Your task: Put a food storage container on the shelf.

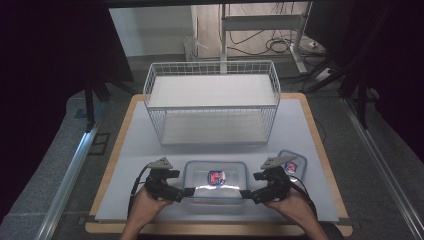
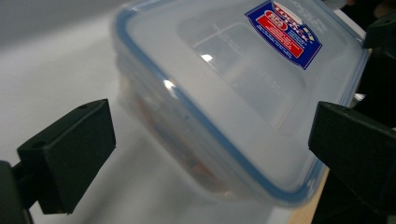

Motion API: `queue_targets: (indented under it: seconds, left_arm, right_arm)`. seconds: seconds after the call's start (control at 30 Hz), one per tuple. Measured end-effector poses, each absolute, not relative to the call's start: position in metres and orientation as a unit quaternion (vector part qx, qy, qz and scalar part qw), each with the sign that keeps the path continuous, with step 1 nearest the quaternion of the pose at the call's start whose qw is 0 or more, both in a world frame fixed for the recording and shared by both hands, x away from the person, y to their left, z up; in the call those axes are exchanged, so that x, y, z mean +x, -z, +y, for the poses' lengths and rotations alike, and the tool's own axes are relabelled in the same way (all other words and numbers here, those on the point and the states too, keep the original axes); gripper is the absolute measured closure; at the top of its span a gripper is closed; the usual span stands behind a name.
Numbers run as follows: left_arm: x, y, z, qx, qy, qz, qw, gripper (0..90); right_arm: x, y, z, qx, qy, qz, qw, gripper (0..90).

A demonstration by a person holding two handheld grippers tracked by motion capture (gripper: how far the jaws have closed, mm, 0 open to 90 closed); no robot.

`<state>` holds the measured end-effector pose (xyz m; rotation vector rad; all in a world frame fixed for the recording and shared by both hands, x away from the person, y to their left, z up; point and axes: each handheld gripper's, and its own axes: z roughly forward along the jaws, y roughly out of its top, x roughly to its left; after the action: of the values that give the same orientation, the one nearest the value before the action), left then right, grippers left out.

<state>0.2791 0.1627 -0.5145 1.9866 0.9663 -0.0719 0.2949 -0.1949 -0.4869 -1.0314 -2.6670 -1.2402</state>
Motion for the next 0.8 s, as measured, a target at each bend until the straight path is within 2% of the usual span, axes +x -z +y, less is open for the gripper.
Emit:
queue_targets:
  seconds: [0.13,0.17,0.3,0.37,0.4,0.63,0.8]
  left_arm:
    - [0.285,0.520,0.159,0.800,0.068,0.386,0.455,0.5]
    - [0.285,0.521,0.159,0.801,0.076,0.382,0.454,0.5]
    - [0.284,0.520,0.159,0.800,0.078,0.385,0.453,1.2]
    - [0.281,0.518,0.160,0.803,0.073,0.385,0.449,4.3]
    - [0.279,0.517,0.160,0.804,0.068,0.383,0.449,6.5]
    - [0.263,0.512,0.168,0.794,0.053,0.389,0.464,18.1]
    - [0.250,0.513,0.170,0.790,0.050,0.392,0.469,24.3]
  right_arm:
    - [0.306,0.495,-0.185,-0.343,0.395,-0.850,0.065,5.2]
    - [0.306,0.495,-0.185,-0.343,0.395,-0.850,0.065,5.2]
    - [0.311,0.499,-0.181,-0.355,0.390,-0.845,0.094,5.0]
    - [0.311,0.497,-0.182,-0.357,0.391,-0.843,0.093,8.7]
    - [0.310,0.496,-0.185,-0.361,0.397,-0.839,0.093,13.6]
    - [0.300,0.492,-0.189,-0.354,0.402,-0.840,0.087,21.0]
    - [0.294,0.490,-0.197,-0.359,0.419,-0.828,0.094,31.5]
